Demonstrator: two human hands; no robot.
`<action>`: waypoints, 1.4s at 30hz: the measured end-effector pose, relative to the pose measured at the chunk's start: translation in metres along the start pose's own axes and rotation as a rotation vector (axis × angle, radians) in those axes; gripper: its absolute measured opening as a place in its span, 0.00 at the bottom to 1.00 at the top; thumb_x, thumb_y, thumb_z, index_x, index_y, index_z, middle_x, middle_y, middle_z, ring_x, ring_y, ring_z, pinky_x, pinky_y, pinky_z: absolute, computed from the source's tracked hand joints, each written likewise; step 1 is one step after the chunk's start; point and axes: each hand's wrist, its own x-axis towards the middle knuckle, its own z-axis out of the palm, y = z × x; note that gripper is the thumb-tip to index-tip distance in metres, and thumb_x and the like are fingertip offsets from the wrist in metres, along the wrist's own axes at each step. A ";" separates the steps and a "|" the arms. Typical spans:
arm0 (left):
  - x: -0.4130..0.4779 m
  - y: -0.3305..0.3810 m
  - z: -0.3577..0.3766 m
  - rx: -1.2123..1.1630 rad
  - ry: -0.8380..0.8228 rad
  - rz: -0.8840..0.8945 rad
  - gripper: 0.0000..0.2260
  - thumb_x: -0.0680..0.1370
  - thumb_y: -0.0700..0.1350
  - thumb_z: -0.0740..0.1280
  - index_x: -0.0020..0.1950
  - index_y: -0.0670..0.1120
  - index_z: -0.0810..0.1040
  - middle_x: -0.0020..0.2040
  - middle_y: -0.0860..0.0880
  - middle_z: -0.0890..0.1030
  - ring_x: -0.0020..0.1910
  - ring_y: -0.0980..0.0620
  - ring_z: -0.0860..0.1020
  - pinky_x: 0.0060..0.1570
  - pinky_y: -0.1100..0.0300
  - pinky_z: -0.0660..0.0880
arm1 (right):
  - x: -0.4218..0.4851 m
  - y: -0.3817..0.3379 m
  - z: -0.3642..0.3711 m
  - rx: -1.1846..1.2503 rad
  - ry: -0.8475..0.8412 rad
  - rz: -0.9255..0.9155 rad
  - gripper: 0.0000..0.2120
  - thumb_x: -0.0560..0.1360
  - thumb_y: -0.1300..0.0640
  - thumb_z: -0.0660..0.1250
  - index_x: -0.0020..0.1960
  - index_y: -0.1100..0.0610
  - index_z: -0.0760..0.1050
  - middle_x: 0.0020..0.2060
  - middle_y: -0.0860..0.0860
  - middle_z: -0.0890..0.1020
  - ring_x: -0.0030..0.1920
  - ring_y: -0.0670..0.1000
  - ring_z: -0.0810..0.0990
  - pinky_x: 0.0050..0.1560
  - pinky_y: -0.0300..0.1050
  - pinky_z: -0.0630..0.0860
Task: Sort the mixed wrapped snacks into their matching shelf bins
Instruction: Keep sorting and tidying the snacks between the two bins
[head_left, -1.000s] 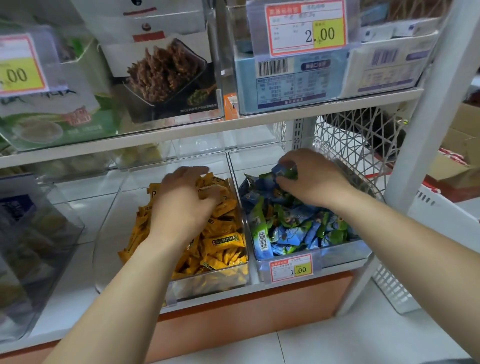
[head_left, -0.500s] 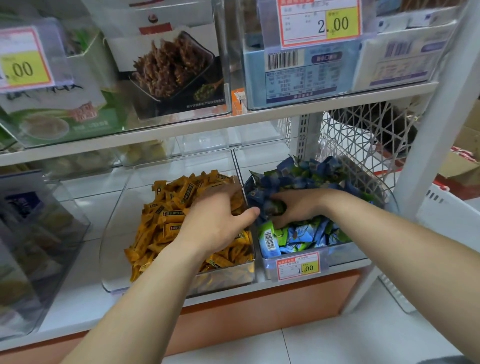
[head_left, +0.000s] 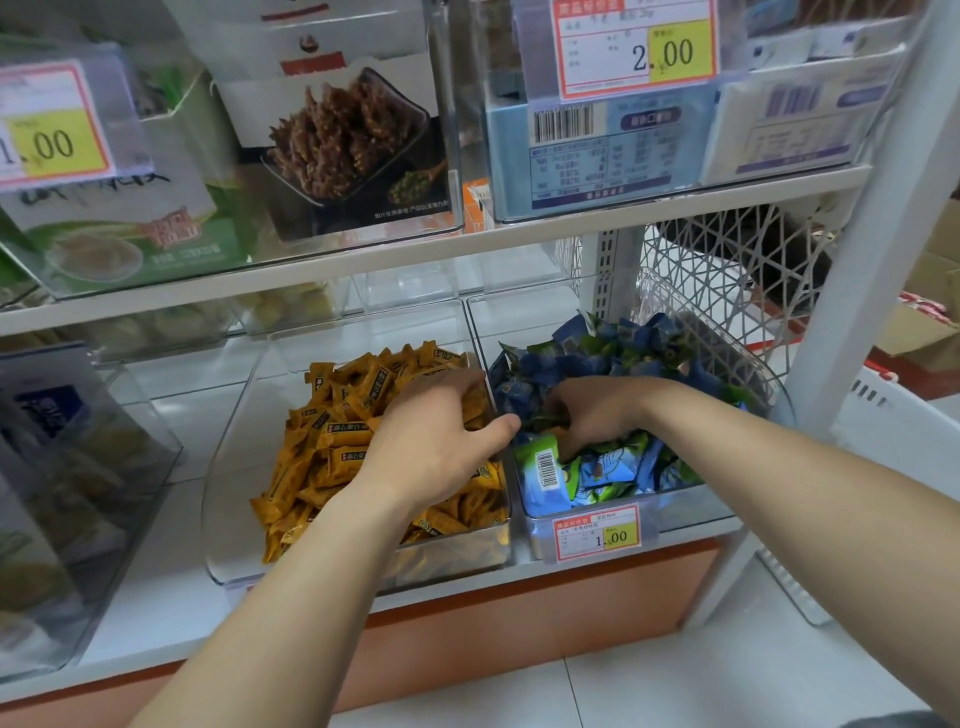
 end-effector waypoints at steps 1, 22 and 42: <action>0.000 0.000 0.000 -0.002 0.002 0.001 0.23 0.75 0.63 0.67 0.66 0.54 0.75 0.57 0.54 0.80 0.57 0.52 0.76 0.52 0.57 0.76 | -0.001 -0.001 0.000 -0.002 -0.005 -0.004 0.12 0.70 0.48 0.75 0.45 0.56 0.80 0.36 0.48 0.82 0.36 0.49 0.80 0.38 0.45 0.73; 0.008 -0.001 0.003 -0.004 0.028 -0.034 0.28 0.75 0.63 0.67 0.72 0.53 0.71 0.67 0.52 0.77 0.65 0.50 0.74 0.60 0.54 0.74 | -0.029 0.018 -0.019 0.438 0.484 -0.077 0.16 0.73 0.42 0.73 0.57 0.50 0.82 0.46 0.42 0.81 0.48 0.45 0.79 0.45 0.38 0.69; 0.024 0.039 0.040 0.304 0.131 0.038 0.24 0.73 0.67 0.63 0.64 0.56 0.77 0.63 0.53 0.77 0.64 0.47 0.70 0.64 0.48 0.53 | -0.041 0.014 -0.016 0.866 0.612 -0.143 0.07 0.78 0.56 0.70 0.53 0.56 0.85 0.49 0.52 0.87 0.51 0.53 0.85 0.53 0.48 0.82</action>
